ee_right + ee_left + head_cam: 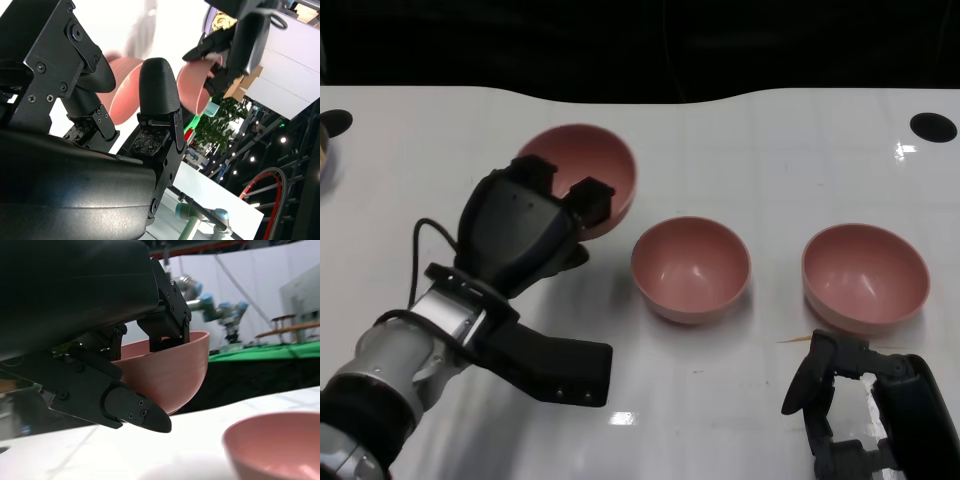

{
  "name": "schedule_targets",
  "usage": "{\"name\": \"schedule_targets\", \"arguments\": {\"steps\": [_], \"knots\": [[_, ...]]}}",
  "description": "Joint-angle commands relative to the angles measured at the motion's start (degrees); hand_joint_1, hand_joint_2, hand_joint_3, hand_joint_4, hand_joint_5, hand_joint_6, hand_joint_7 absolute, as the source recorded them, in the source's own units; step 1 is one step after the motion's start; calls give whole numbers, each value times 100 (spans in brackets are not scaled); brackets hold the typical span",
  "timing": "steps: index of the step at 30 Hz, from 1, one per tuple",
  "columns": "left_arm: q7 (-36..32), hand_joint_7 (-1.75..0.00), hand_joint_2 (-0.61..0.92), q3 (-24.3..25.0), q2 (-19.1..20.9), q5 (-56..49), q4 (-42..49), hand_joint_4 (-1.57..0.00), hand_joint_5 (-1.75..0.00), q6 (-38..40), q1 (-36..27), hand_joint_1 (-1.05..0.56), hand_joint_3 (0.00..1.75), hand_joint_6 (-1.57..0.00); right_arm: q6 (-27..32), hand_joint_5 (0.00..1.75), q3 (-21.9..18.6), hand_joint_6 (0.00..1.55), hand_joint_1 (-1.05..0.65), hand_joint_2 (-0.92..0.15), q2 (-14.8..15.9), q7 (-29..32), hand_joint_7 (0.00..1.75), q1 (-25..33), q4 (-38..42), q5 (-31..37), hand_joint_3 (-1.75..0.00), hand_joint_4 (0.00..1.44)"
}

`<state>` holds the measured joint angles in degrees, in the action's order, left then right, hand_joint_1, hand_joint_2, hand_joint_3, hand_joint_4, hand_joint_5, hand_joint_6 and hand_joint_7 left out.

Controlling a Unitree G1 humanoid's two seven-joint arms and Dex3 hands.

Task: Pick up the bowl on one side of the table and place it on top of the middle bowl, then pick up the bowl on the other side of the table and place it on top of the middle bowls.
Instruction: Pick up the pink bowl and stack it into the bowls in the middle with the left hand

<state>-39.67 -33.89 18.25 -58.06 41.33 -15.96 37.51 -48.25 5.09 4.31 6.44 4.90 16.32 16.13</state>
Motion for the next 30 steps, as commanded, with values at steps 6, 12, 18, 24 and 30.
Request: {"name": "schedule_targets", "arguments": {"steps": [6, 12, 18, 24, 30], "knots": [[142, -167, 85, -102, -448, 222, -35, -94, -175, -553, 265, -19, 1, -78, 67, 173, -44, 89, 18, -9, 94, -65, 144, 103, -155, -66, -175, 97], [313, -174, 90, -180, -828, 451, 529, -97, -175, -973, 527, -19, 7, -76, 75, 174, -39, 89, 17, -8, 77, -68, 143, 94, -165, -47, -175, 97], [701, -174, 89, -306, -985, 469, 861, -96, -175, -1008, 738, -22, 11, -75, 137, 174, -25, 89, 18, -9, 48, -55, 143, 100, -230, -4, -175, 96], [1101, -147, 72, -420, -980, 450, 904, -93, -175, -988, 840, -25, 45, -83, 145, 174, -14, 89, 17, -9, 21, -34, 142, 94, -261, 12, -175, 96], [2300, -45, 86, -337, -813, 809, 555, -62, -116, -1070, 805, -34, 22, -71, 174, 174, -12, 89, 17, -9, 24, -53, 142, 88, -281, -2, -175, 96]]}}
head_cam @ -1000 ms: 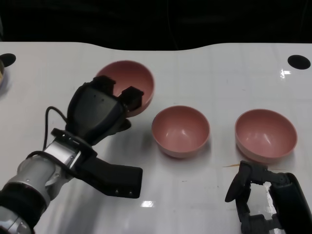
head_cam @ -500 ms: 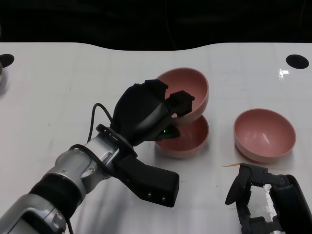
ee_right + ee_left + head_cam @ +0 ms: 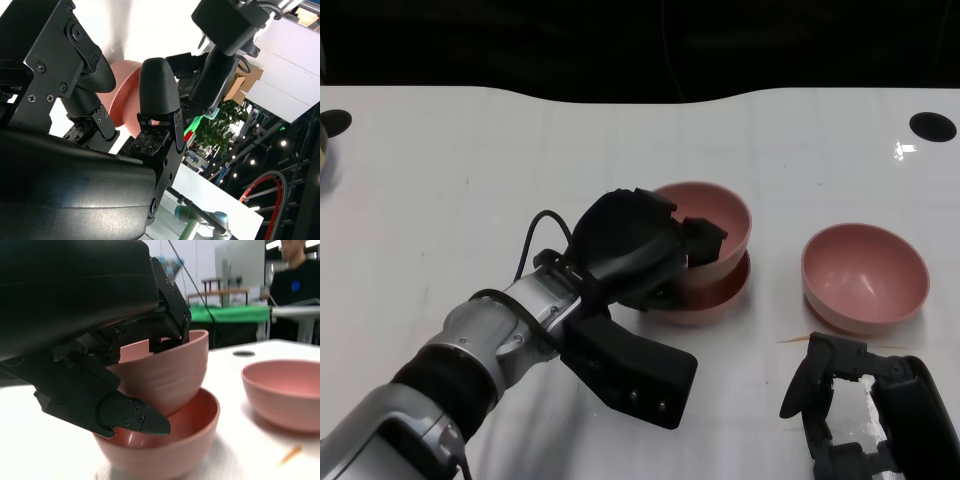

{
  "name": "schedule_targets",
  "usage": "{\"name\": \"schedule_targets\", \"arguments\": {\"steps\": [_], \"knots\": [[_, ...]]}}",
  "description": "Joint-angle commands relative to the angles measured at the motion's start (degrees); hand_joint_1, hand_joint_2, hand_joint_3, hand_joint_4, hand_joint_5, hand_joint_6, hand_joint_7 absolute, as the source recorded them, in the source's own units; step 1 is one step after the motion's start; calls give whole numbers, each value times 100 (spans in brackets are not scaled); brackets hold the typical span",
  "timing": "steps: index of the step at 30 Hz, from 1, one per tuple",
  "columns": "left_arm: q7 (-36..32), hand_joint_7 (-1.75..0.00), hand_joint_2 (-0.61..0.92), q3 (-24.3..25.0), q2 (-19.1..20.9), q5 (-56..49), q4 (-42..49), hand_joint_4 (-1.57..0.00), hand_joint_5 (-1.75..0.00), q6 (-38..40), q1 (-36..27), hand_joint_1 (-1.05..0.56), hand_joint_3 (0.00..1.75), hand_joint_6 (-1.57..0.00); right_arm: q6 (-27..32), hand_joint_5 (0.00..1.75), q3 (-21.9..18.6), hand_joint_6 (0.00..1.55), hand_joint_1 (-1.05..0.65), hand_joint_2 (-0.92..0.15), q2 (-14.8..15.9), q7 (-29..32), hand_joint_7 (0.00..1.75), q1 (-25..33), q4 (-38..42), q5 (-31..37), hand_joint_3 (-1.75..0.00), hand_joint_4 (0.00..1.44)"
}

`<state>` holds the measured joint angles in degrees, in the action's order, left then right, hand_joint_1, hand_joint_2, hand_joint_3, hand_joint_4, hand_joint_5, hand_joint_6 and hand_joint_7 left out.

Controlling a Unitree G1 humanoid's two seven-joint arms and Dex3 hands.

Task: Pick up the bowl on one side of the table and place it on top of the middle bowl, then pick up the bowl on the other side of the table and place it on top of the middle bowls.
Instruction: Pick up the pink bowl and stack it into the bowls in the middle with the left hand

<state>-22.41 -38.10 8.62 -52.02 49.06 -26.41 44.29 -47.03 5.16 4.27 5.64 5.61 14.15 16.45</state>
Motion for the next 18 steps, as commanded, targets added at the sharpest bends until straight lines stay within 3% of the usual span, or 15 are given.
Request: {"name": "schedule_targets", "arguments": {"steps": [1, 2, 3, 6, 13, 18], "knots": [[844, -30, 89, 75, 196, 221, -359, -54, -91, 62, 111, -40, 21, -63, 53, 175, -23, 89, 16, -9, 32, 29, 142, 12, -62, -33, -175, 96], [1050, -14, 91, 77, 235, 231, -497, -37, -66, 134, 85, -52, 23, -48, 55, 175, -24, 89, 16, -9, 33, 30, 141, 9, -62, -32, -175, 96], [1253, -8, 91, 86, 269, 243, -647, -27, -56, 220, 47, -60, 27, -40, 46, 174, -25, 89, 16, -9, 35, 30, 141, 1, -49, -37, -175, 96], [1741, -1, 92, 136, 336, 345, -997, -6, -40, 406, -75, -77, 43, -22, 36, 174, -24, 89, 17, -9, 37, 31, 141, -11, -37, -41, -175, 96], [2273, 0, 92, 205, 448, 516, -1336, 0, -28, 591, -311, -91, 53, -11, 18, 174, -24, 89, 17, -9, 57, 31, 141, -19, -28, -16, -175, 96], [2163, 0, 92, 258, 539, 500, -1558, 0, -21, 634, -604, -91, 51, -10, 25, 173, -10, 89, 17, -9, 49, -2, 141, 6, -60, -73, -175, 95]]}}
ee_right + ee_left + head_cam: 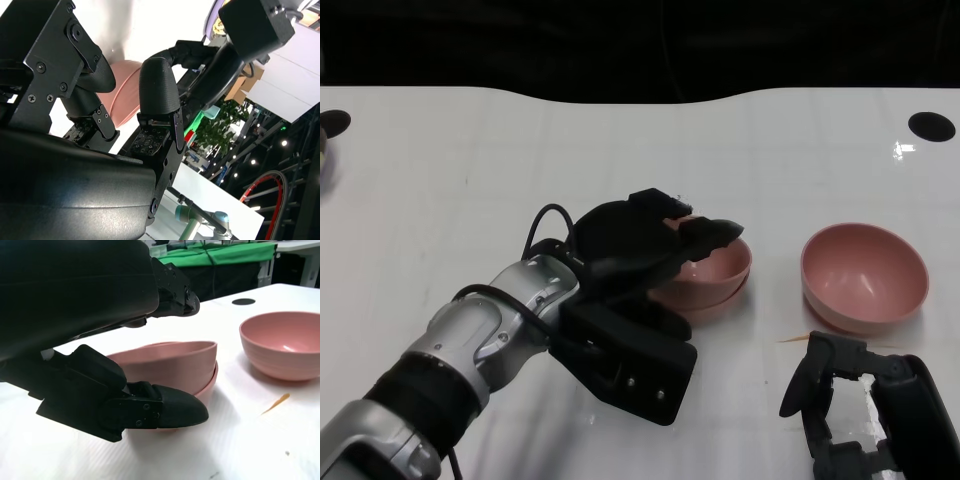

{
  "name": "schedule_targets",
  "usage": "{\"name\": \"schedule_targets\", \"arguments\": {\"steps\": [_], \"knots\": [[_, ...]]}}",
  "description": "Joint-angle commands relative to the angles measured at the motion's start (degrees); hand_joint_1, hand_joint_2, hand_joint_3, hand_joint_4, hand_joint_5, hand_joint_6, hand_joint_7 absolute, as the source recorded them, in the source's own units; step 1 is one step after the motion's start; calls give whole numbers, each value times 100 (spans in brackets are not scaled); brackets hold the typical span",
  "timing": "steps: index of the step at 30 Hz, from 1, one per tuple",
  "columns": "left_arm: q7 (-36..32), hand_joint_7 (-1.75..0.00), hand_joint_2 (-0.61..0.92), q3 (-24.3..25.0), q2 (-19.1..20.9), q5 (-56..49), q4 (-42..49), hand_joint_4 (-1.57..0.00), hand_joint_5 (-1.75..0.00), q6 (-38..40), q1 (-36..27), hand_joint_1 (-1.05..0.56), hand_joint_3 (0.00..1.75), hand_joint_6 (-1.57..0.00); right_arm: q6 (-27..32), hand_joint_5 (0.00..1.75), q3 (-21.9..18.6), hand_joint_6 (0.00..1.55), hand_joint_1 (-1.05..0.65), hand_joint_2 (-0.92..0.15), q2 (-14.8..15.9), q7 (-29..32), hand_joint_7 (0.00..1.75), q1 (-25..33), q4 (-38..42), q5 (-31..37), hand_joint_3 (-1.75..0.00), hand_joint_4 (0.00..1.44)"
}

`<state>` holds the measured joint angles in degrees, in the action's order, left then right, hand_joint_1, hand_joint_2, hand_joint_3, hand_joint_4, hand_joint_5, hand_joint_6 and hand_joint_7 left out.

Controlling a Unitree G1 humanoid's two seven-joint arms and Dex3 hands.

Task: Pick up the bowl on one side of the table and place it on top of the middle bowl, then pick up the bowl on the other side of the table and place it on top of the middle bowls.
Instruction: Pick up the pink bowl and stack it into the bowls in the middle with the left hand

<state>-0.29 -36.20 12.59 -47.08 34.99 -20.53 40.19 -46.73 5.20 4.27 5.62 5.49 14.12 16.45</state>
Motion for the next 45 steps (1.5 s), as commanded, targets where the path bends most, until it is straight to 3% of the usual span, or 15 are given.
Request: {"name": "schedule_targets", "arguments": {"steps": [1, 6, 17, 23, 27, 32, 38, 40, 43, 45], "knots": [[-144, 0, 92, 74, 154, -30, -200, 0, -20, 83, -288, -91, 50, -9, -1, 173, -12, 89, 17, -9, 50, -3, 140, 24, -64, -74, -175, 95], [-566, -1, 92, 7, 185, -290, -338, 0, -5, 313, -656, -87, 47, -4, 21, 173, -10, 89, 19, -9, 56, -14, 140, 47, -108, -73, -175, 95], [-1575, 0, 92, -289, 25, -742, 382, 0, -2, 250, -675, -85, 47, -1, 2, 174, 6, 89, 20, -9, 45, -37, 141, 46, -100, -104, -175, 95], [-1344, 0, 92, -404, 20, -842, 470, 0, 0, 336, -516, -85, 52, 0, -13, 175, -2, 88, 21, -9, 43, -7, 141, 37, -91, -58, -175, 95], [-1644, 0, 92, -273, -40, -679, 552, 0, 0, 167, -535, -85, 47, 0, -2, 174, -1, 87, 22, -10, 39, -27, 141, 37, -106, -104, -175, 94], [-2543, 0, 92, 14, -80, -421, 476, 0, 0, -155, -687, -77, 43, 0, 1, 175, -15, 88, 21, -10, 59, -26, 141, 21, -77, -98, -175, 95], [-2594, -2, 92, 375, 145, -81, 29, -2, -1, -302, -964, -69, 43, -4, 50, 174, -15, 88, 21, -9, 48, -9, 142, 37, -108, -61, -175, 95], [-2771, -6, 92, 532, 272, 68, -75, -11, -8, -589, -1116, -63, 36, -12, 46, 174, -9, 89, 21, -9, 48, -20, 142, 39, -118, -74, -175, 95], [-3300, -15, 91, 698, 423, 135, -44, -12, -81, -1179, -1249, -44, 16, -36, 18, 173, -11, 89, 22, -9, 54, -8, 142, 28, -99, -55, -175, 95], [-3693, -21, 88, 815, 504, 175, 32, -23, -98, -1637, -1348, -34, 11, -48, 36, 173, -7, 89, 22, -9, 46, -12, 142, 31, -109, -57, -175, 95]]}}
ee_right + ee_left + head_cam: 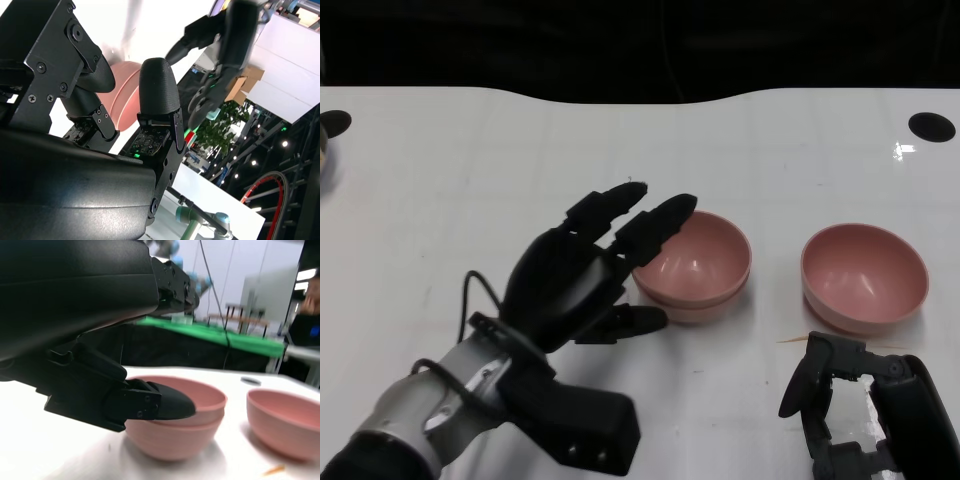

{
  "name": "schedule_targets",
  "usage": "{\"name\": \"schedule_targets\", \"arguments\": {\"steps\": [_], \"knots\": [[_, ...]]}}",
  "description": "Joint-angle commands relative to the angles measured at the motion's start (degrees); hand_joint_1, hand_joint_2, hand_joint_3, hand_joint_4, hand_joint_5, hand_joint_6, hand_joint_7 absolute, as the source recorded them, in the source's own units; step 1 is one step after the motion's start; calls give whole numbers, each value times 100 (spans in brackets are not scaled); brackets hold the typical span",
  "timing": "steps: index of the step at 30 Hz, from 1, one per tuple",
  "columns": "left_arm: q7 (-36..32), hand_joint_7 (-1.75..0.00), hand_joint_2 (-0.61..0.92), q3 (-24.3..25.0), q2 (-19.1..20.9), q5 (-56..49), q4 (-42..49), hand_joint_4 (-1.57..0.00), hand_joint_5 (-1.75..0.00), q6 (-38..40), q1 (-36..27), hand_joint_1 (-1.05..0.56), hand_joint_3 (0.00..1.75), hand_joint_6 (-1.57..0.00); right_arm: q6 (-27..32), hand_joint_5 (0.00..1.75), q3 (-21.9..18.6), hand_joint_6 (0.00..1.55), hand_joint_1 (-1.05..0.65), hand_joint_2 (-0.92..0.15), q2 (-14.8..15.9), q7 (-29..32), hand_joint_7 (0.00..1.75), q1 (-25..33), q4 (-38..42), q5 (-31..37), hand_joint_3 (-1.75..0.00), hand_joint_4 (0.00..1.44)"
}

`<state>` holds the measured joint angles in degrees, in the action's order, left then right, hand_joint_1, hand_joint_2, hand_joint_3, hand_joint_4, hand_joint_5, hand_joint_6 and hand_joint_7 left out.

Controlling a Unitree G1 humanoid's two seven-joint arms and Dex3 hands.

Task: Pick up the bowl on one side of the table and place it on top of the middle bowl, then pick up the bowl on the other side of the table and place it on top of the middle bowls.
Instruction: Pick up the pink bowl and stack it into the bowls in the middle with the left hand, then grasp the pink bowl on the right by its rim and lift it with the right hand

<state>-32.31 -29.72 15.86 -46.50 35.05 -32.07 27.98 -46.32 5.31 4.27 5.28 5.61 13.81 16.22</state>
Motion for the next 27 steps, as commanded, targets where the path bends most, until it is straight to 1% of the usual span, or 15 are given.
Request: {"name": "schedule_targets", "arguments": {"steps": [1, 3, 4, 7, 10, 11, 13, 14, 15, 17, 22, 24, 25, 26, 27], "knots": [[-615, -25, 88, 245, 217, 178, 23, -29, -103, -690, -212, -31, 9, -53, -10, 174, -15, 89, 22, -9, 43, 24, 142, 16, -76, -31, -175, 95], [-728, -42, 89, 398, 260, 352, 16, -35, -118, -1050, -373, -28, 10, -56, -18, 174, -11, 89, 23, -9, 36, 30, 142, 14, -76, -28, -175, 96], [-731, -52, 90, 478, 279, 458, 0, -42, -124, -1212, -465, -26, 12, -61, -5, 174, -9, 89, 23, -10, 31, 28, 142, 20, -93, -29, -175, 95], [-730, -81, 85, 746, 375, 739, -160, -59, -133, -1687, -832, -22, 29, -69, 8, 174, -5, 88, 23, -10, 26, 35, 142, 40, -145, -7, -175, 95], [-455, -88, 62, 1048, 363, 1388, -362, -74, -132, -2170, -1301, -16, 66, -82, -9, 175, 2, 88, 23, -11, 23, 38, 142, 49, -175, 0, -175, 95], [-304, -89, 50, 1127, 360, 1624, -437, -78, -133, -2300, -1443, -10, 88, -87, 4, 175, 3, 88, 23, -11, 17, 50, 142, 57, -199, 23, -175, 95], [144, -92, 42, 1241, 374, 2249, -640, -81, -136, -2477, -1758, -5, 108, -90, 18, 175, 6, 88, 22, -11, 0, 71, 142, 70, -230, 49, -175, 95], [356, -96, 36, 1305, 370, 2517, -770, -84, -141, -2494, -1912, 0, 125, -93, 30, 175, 8, 88, 22, -11, -9, 74, 142, 76, -245, 45, -175, 95], [605, -98, 33, 1357, 380, 2816, -935, -85, -144, -2476, -2081, 3, 135, -95, 49, 175, 7, 88, 22, -11, -19, 76, 142, 83, -270, 36, -175, 95], [1041, -112, 28, 1451, 408, 3232, -1233, -88, -153, -2425, -2350, 4, 151, -95, 79, 175, -2, 87, 22, -12, -27, 84, 142, 101, -332, 35, -175, 95], [1973, -144, 23, 1702, 448, 3826, -1830, -96, -165, -2123, -2899, 2, 159, -92, 93, 175, -70, 84, 22, -14, -20, 154, 140, 113, -419, 62, -173, 92], [2263, -153, 21, 1784, 384, 4029, -1922, -96, -172, -1950, -3009, 1, 163, -90, 148, 175, -117, 80, 18, -23, -3, 201, 136, 101, -463, 109, -161, 87], [2408, -156, 21, 1810, 345, 4149, -1884, -96, -173, -1895, -3023, 2, 163, -88, 155, 172, -140, 77, 15, -31, 4, 208, 132, 68, -448, 69, -148, 82], [2555, -161, 23, 1827, 305, 4277, -1816, -97, -174, -1870, -3019, 1, 163, -85, 166, 165, -160, 68, 14, -39, 7, 207, 125, 36, -437, 20, -136, 73], [2685, -163, 23, 1850, 265, 4369, -1733, -97, -174, -1859, -3005, 1, 163, -84, 192, 162, -182, 64, 14, -43, 22, 192, 122, 7, -440, -22, -131, 68]]}}
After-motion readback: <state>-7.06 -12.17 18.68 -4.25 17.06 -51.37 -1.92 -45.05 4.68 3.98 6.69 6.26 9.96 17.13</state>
